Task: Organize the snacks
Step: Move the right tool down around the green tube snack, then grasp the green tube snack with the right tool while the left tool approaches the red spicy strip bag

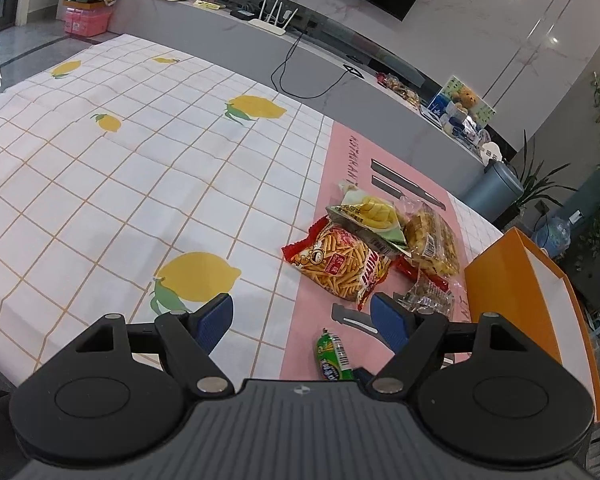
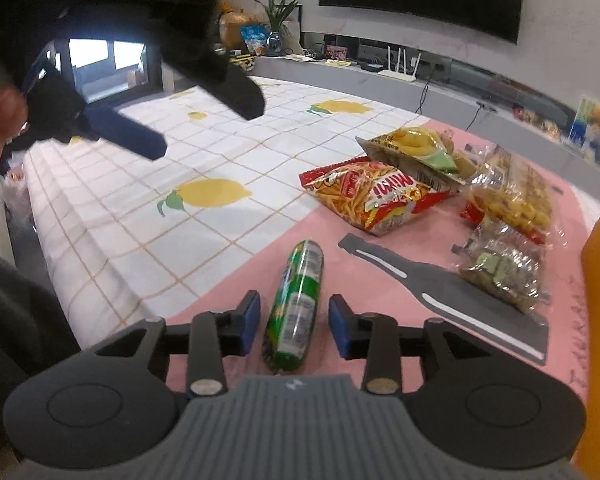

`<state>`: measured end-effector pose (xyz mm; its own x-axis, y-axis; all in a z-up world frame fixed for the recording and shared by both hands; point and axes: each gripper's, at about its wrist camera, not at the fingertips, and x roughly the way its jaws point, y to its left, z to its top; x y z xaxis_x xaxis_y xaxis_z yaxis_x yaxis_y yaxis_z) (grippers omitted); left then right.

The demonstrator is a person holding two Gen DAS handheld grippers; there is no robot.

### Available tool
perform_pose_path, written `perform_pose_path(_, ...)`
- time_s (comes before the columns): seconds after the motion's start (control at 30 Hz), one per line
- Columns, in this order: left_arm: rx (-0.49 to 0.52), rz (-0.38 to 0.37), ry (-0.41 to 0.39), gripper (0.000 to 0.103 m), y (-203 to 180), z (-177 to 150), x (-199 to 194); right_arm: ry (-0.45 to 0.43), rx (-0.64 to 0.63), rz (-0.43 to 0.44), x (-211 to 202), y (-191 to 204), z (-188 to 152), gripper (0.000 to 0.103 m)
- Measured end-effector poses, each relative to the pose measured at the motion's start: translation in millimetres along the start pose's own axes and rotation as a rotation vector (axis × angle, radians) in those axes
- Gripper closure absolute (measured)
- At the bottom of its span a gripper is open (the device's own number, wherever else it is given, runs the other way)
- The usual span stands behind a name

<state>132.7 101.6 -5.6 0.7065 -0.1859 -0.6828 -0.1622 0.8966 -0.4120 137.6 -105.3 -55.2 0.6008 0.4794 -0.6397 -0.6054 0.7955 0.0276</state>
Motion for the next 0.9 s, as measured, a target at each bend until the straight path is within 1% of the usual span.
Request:
perform_pose_path(0.13,0.014,0.007,0.004,0.011,-3,-2,2,-0.031,-0.012,-0.027,4,6,-1,0.057)
perform_pose_path(0.2,0.020,0.010,0.007,0.011,-3,-3,3,-0.039,0.029,-0.055,6,5,-2,0.046)
perform_pose_path(0.23,0.020,0.011,0.008,0.011,-3,-3,3,-0.038,0.054,-0.077,7,4,-3,0.034)
perform_pose_path(0.27,0.020,0.012,0.008,0.011,-3,-4,2,-0.043,0.075,-0.094,7,2,-5,0.026)
perform_pose_path(0.3,0.019,0.013,0.007,0.011,-3,-4,2,-0.055,0.079,-0.104,6,2,-9,0.022)
perform_pose_path(0.37,0.020,0.014,0.007,0.011,-3,-4,3,-0.096,0.085,-0.126,5,3,-18,0.012)
perform_pose_path(0.43,0.021,0.016,0.008,0.011,-4,-4,3,-0.106,0.096,-0.136,5,2,-21,0.008)
perform_pose_path(0.6,0.022,0.021,0.013,0.011,-4,-5,4,-0.100,0.106,-0.143,5,1,-20,0.006)
perform_pose_path(0.7,0.022,0.009,0.011,0.011,-4,-5,4,-0.081,0.117,-0.152,7,2,-16,0.005)
perform_pose_path(0.73,0.022,0.007,0.011,0.011,-4,-5,4,-0.080,0.120,-0.155,8,3,-16,0.003)
perform_pose_path(0.8,0.028,0.010,0.009,0.011,-5,-6,4,-0.095,0.117,-0.156,8,3,-19,0.003)
perform_pose_path(0.9,0.032,0.017,0.009,0.011,-5,-6,5,-0.088,0.116,-0.150,8,2,-18,0.003)
